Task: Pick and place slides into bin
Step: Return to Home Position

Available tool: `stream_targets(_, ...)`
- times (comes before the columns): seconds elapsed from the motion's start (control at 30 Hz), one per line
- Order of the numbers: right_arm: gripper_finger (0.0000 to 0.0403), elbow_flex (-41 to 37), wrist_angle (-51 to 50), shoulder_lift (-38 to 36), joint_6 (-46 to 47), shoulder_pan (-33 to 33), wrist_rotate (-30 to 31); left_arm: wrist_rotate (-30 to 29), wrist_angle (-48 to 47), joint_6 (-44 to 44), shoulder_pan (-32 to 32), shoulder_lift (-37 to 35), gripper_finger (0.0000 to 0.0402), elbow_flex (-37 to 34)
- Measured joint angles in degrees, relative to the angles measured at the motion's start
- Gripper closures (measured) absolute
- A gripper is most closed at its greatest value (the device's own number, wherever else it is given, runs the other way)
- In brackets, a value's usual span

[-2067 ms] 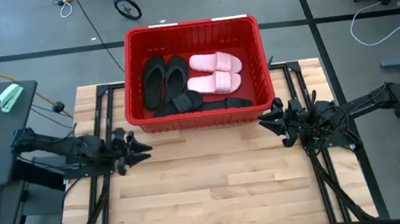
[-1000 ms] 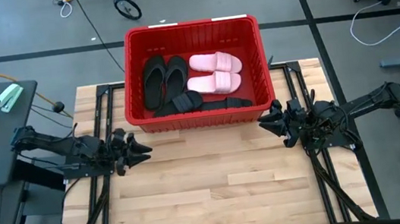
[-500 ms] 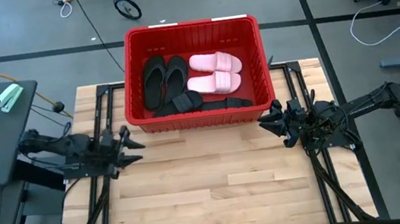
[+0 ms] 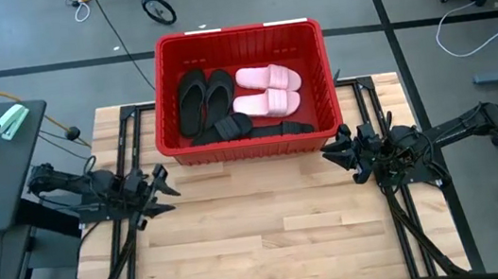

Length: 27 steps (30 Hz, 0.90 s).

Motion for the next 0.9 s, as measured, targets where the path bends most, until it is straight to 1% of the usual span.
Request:
stream_targets(0.1,0.0287,0.00,-0.21,0.00,-0.02,-0.01,0.00,0.04,-0.58,0.29,0.02,-0.16,0.0212,-0.04)
stream_targets(0.27,0.0287,0.00,-0.39,0.00,-0.02,0.00,0.00,0.04,-8.52,0.39,0.02,-0.09,0.0210,-0.04)
stream_targets(0.33,0.0287,0.00,-0.39,0.00,-0.01,0.00,0.00,0.04,-10.36,0.36,0.00,-0.05,0.0212,-0.04)
stream_targets(0.47,0.0287,0.00,-0.39,0.00,0.00,0.00,0.00,0.03,-10.40,-0.18,0.02,0.31,0.0216,-0.02)
stream_targets(0.77,0.0287,0.00,-0.39,0.00,0.00,0.00,0.00,0.02,-10.49,-0.19,0.02,0.33,0.0209,-0.02)
stream_targets(0.9,0.0287,0.00,-0.39,0.00,0.02,0.00,0.00,0.04,-10.05,-0.19,0.02,0.33,0.0214,-0.09)
